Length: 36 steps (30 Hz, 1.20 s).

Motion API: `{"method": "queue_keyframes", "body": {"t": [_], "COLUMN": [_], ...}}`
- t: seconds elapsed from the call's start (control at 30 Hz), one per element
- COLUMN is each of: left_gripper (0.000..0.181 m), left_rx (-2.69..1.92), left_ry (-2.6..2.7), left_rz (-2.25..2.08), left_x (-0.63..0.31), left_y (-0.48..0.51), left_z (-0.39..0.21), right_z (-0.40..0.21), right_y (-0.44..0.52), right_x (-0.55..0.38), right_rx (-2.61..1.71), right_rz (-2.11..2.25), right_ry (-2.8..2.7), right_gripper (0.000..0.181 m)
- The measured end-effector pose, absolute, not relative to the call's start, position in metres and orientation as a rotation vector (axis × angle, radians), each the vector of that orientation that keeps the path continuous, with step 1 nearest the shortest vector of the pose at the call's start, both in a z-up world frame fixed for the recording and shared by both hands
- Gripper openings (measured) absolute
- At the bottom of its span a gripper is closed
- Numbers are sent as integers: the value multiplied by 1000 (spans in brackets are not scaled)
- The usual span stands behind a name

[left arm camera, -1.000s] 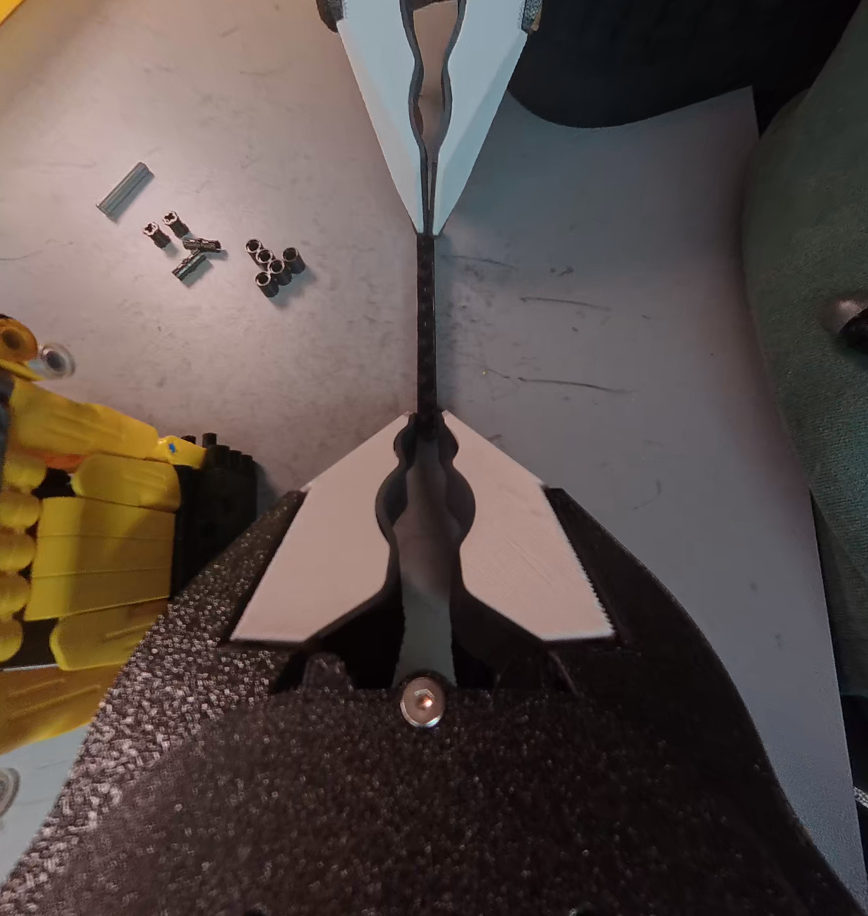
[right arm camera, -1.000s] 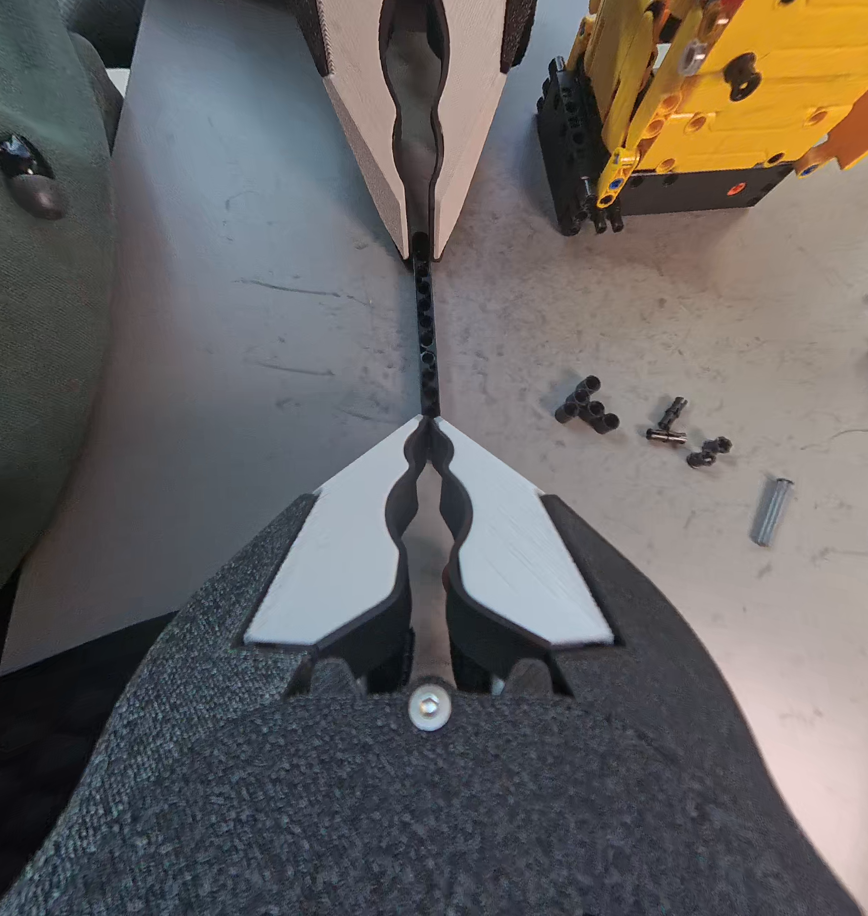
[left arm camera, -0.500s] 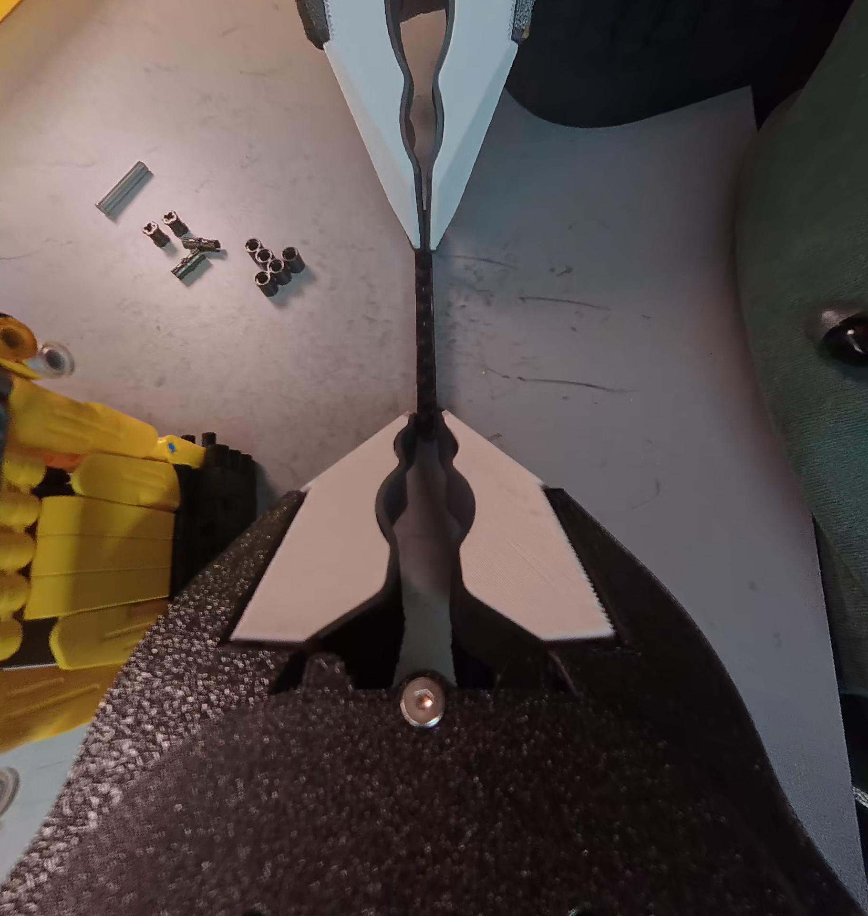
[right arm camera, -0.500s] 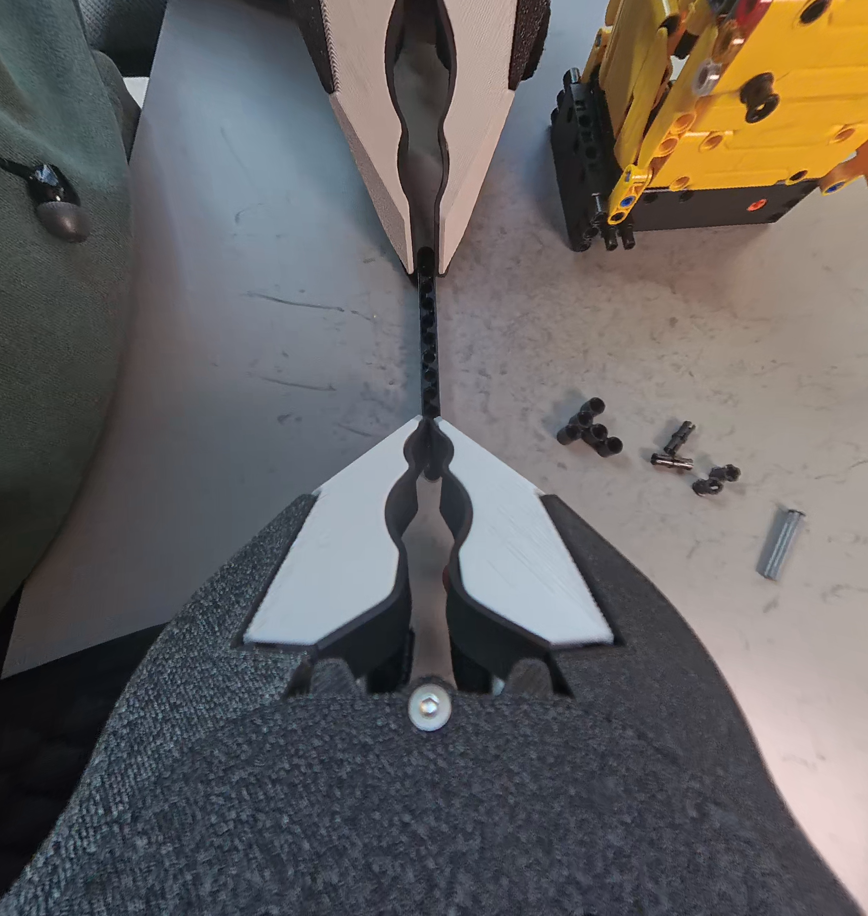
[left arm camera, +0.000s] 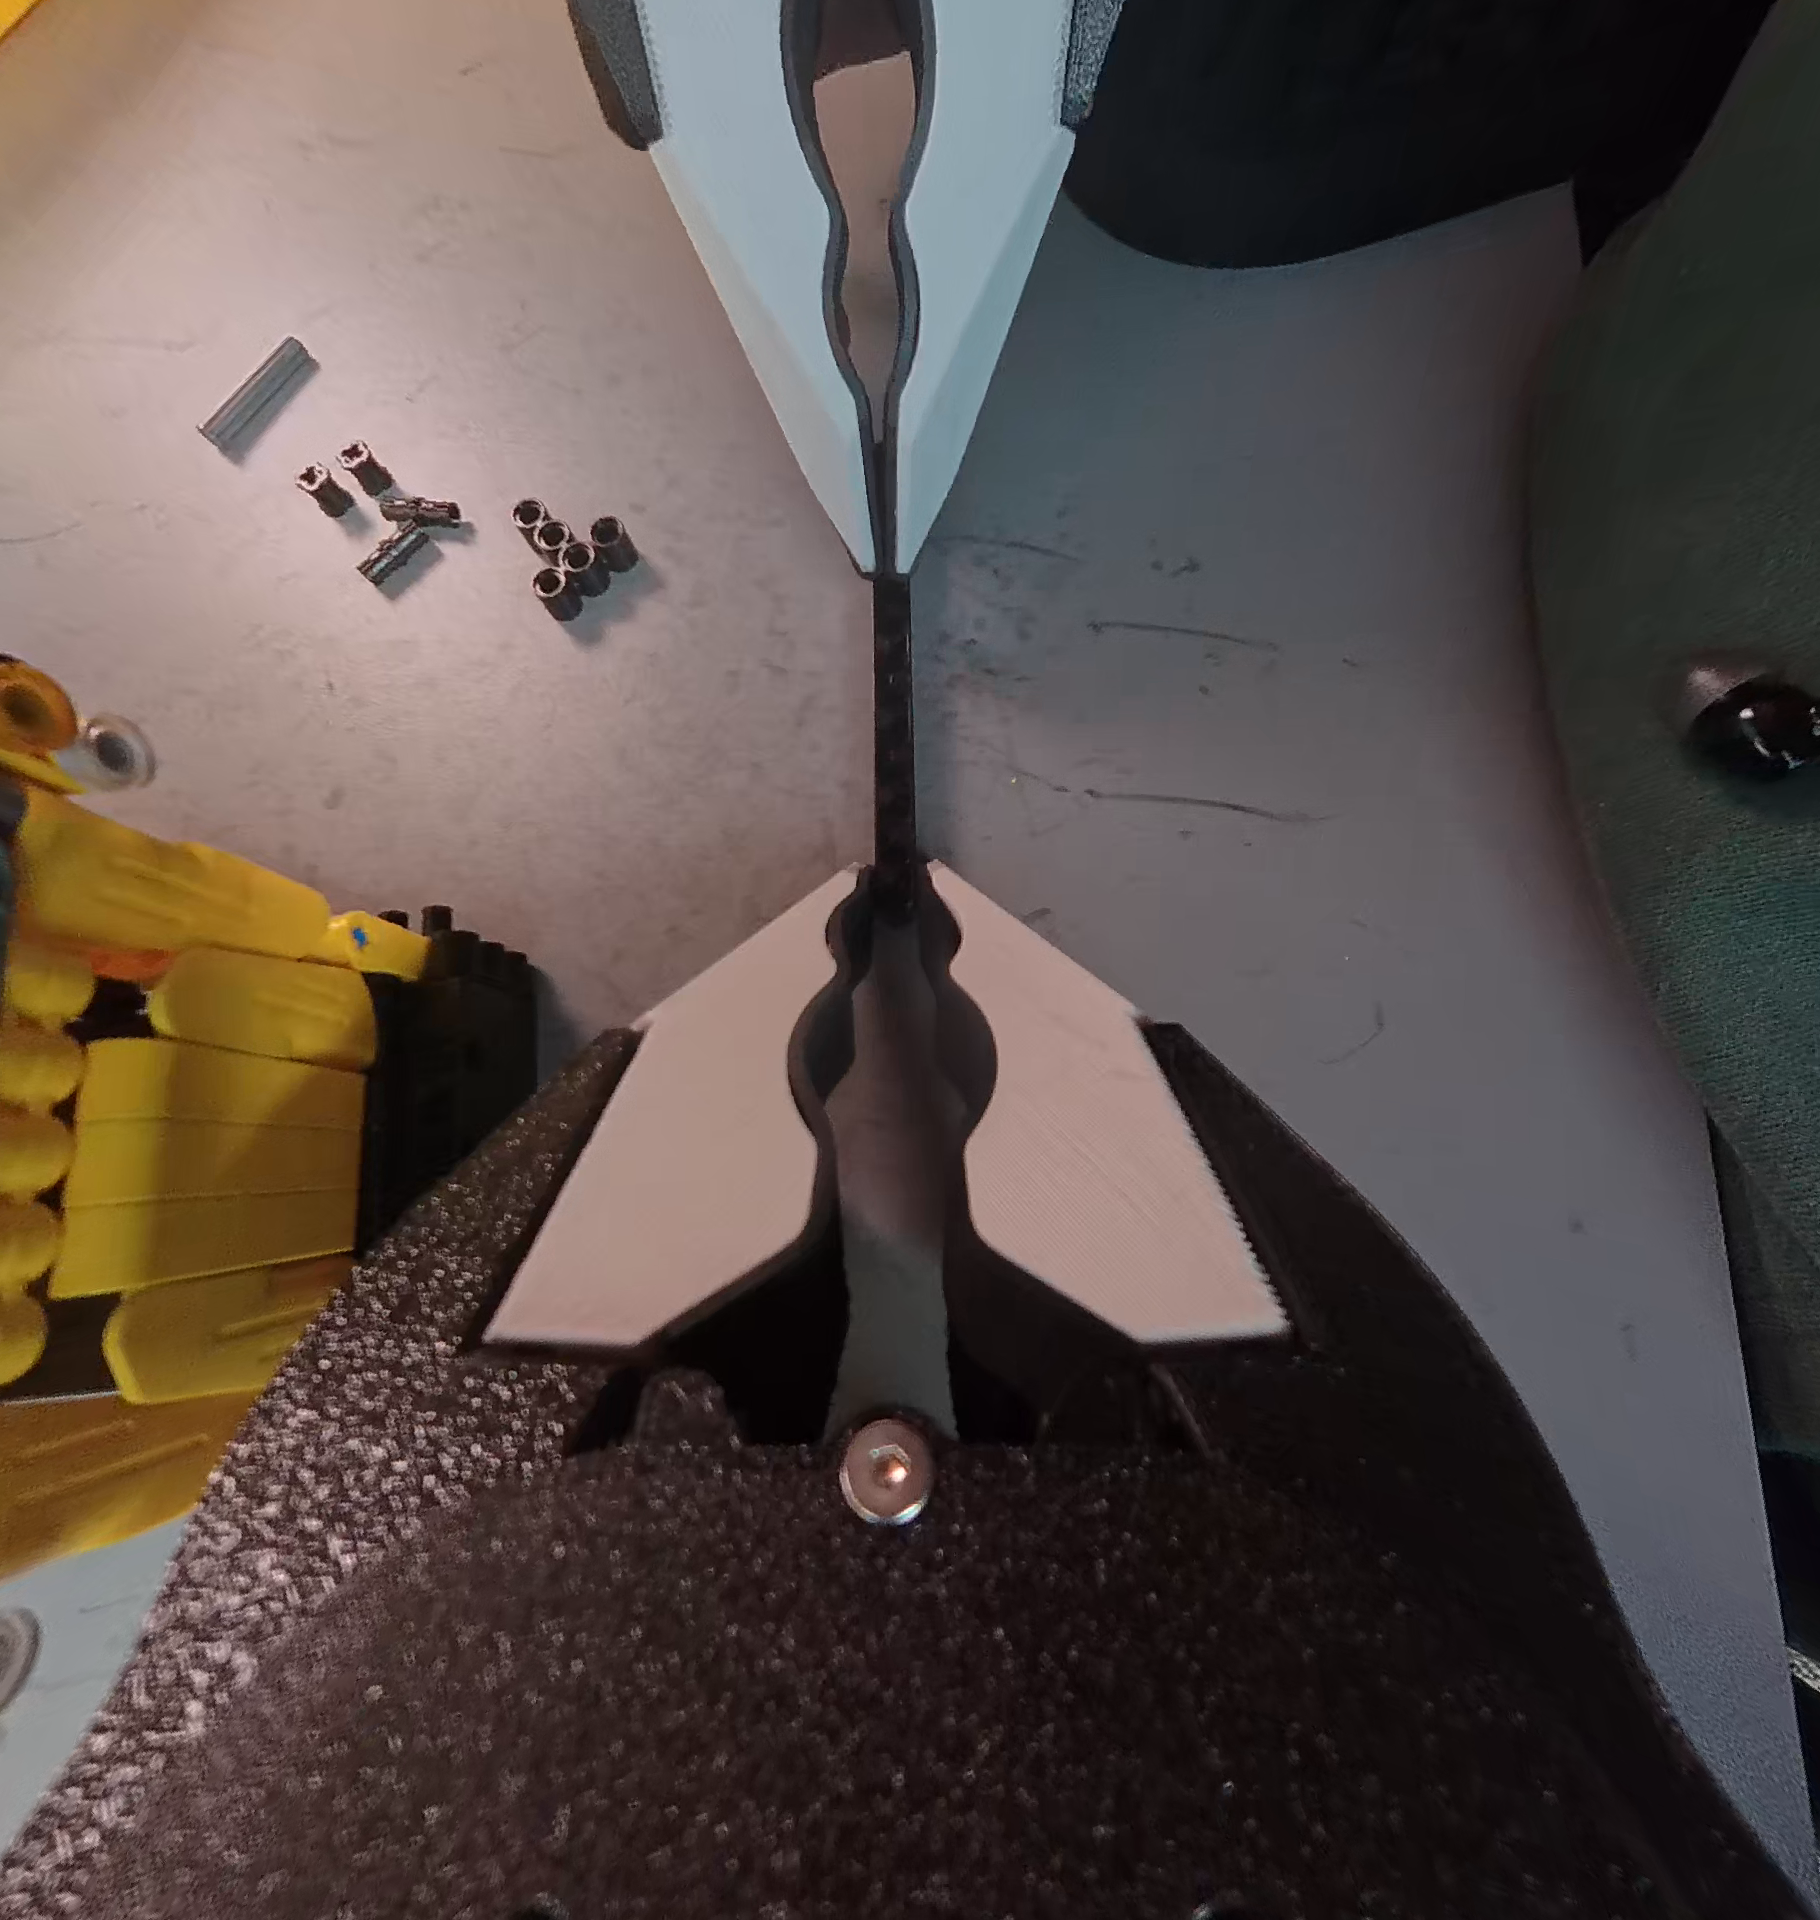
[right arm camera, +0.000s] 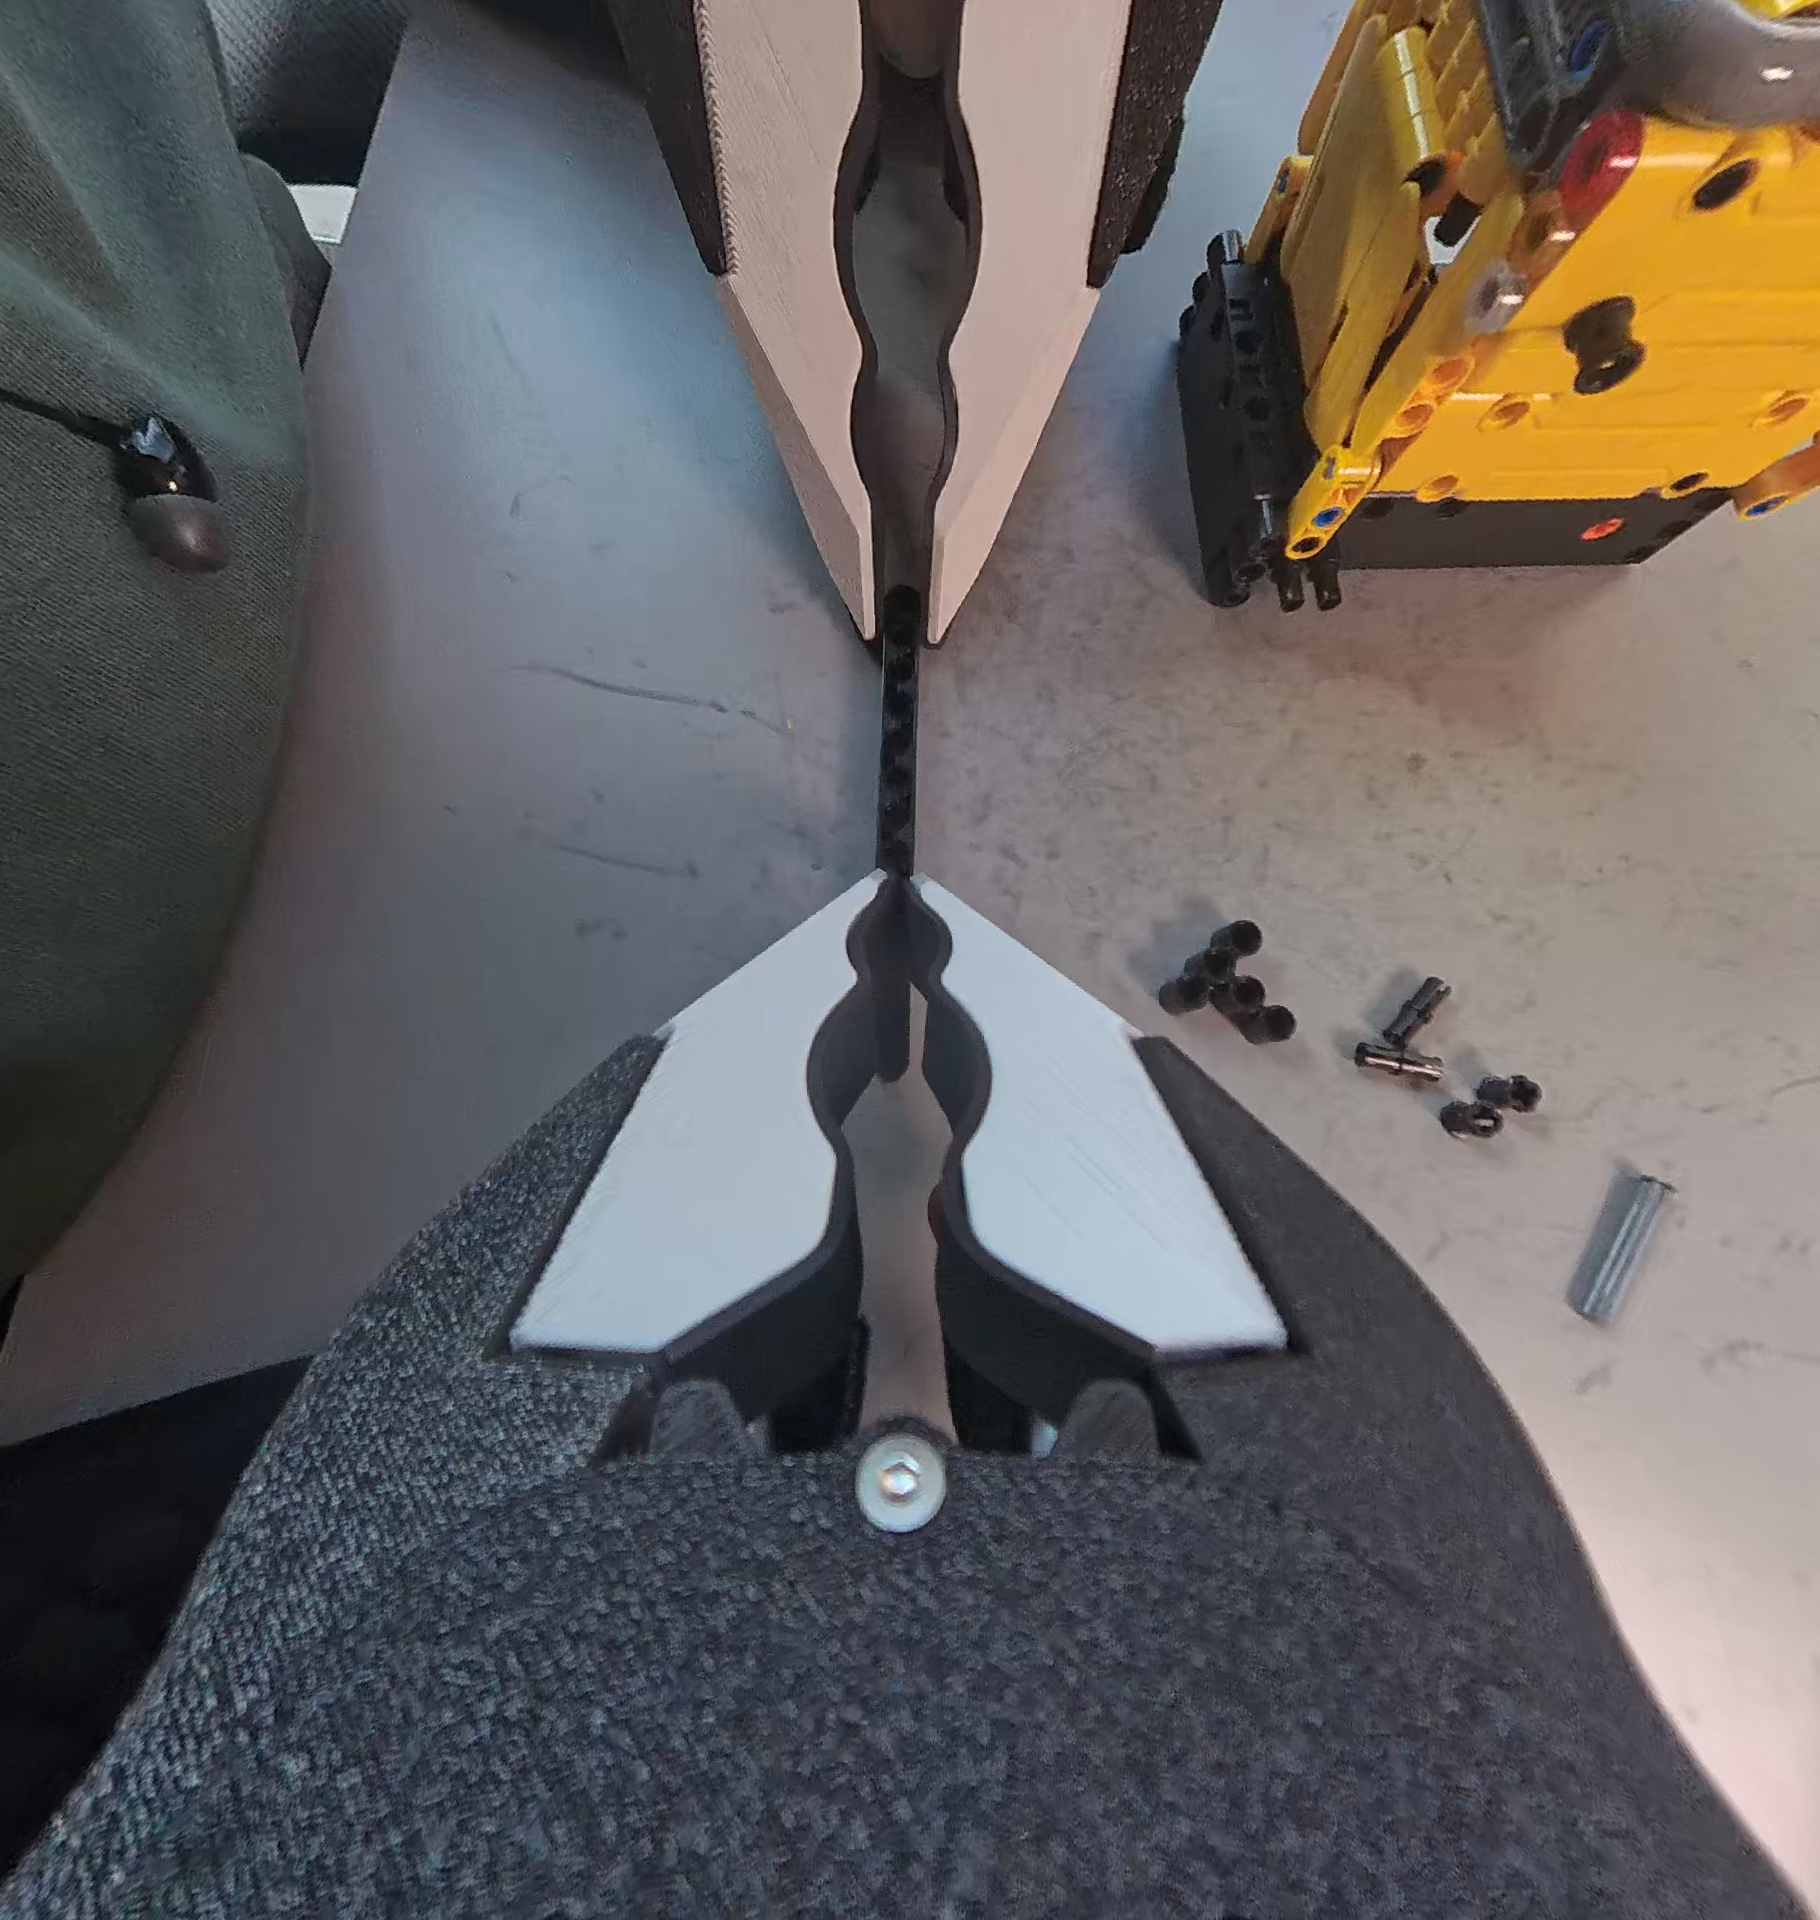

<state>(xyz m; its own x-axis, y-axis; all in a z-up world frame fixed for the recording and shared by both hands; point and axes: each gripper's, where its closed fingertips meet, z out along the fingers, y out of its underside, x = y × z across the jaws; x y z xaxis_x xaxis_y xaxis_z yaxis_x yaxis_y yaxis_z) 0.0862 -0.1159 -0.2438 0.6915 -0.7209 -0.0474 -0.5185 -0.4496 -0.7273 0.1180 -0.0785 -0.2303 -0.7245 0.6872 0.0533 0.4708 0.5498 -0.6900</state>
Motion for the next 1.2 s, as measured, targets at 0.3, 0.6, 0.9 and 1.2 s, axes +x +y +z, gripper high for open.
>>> {"method": "queue_keyframes", "body": {"t": [0.3,0.6,0.9,1.2], "left_gripper": [7,7,7,7], "left_rx": [-2152,-2152,-2149,-2147], "left_ry": [946,947,950,953], "left_rz": [-344,-345,-342,-336], "left_x": [86,86,86,86], "left_y": [-116,-116,-117,-117], "left_z": [-244,-244,-244,-244], "right_z": [-228,-229,-231,-233], "right_y": [-85,-89,-93,-98], "right_x": [112,108,105,100], "right_rx": [-914,-879,-859,-836], "right_rz": [974,957,955,950], "right_ry": [-2477,-2508,-2533,-2547], "right_gripper": [0,0,0,0]}}
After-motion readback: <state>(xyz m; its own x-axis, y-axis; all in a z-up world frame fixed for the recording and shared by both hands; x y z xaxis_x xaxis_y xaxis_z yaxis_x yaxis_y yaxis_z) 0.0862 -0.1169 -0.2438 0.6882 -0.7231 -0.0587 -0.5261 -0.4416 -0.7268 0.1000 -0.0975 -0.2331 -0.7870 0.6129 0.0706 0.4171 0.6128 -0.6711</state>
